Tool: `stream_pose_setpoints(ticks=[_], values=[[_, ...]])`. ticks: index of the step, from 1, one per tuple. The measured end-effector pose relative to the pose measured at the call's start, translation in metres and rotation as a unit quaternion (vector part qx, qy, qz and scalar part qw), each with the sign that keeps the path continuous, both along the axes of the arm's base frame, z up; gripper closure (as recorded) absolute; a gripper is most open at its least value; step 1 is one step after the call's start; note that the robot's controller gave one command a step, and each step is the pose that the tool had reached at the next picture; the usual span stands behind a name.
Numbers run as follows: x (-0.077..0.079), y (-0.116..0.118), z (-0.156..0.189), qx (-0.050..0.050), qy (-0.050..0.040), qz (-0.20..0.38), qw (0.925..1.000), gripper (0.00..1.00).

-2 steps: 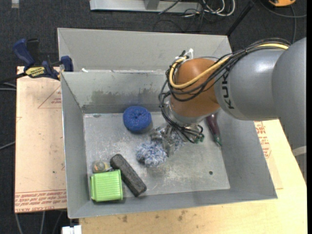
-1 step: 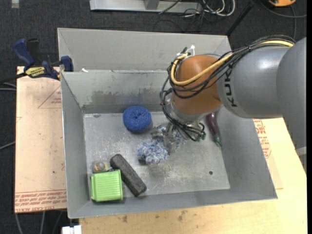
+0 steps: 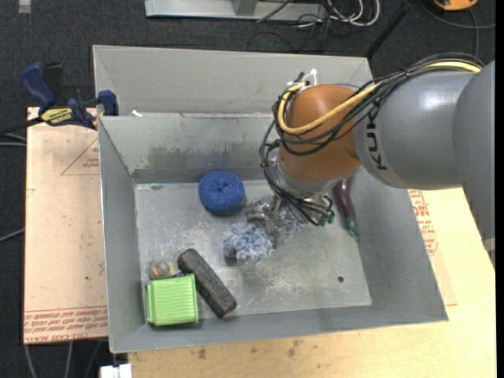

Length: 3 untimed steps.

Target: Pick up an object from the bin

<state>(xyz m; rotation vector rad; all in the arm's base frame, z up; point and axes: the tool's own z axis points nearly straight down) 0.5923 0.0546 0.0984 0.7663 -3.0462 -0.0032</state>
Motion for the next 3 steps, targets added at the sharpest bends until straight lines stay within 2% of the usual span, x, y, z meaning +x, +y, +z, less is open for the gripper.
stream_pose_setpoints(ticks=[1, 3], values=[[-0.001, 0.0, 0.017, 0.0, 0.0012, 0.0, 1.0, 1.0], [0.001, 0.0, 0.046, 0.0, -0.0027, 0.0, 1.0, 1.0]])
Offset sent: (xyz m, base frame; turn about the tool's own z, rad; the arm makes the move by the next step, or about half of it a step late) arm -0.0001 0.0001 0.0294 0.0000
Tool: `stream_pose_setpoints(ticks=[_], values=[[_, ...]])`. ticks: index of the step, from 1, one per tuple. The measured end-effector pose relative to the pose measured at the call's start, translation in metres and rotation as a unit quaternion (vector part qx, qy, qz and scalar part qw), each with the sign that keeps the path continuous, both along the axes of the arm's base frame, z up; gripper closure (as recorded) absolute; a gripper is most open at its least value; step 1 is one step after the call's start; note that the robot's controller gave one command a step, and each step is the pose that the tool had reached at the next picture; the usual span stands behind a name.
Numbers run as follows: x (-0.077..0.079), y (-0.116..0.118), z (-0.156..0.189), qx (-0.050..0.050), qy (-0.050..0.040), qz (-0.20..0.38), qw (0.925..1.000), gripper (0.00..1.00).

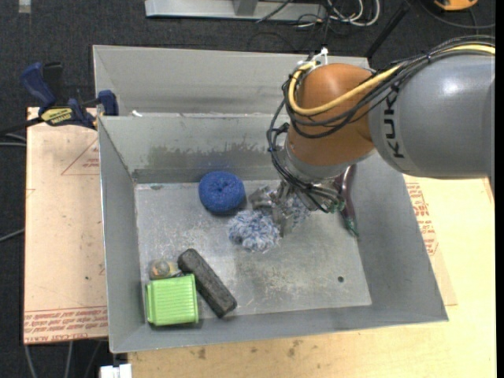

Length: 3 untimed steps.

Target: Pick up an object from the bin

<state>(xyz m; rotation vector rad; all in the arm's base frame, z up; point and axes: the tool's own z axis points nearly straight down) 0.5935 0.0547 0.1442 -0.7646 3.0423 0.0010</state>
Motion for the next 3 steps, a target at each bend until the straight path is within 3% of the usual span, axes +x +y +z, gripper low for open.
stream_pose_setpoints(ticks=[3], values=[[0.0, 0.0, 0.035, 0.0, -0.0001, -0.001, 1.0, 1.0]])
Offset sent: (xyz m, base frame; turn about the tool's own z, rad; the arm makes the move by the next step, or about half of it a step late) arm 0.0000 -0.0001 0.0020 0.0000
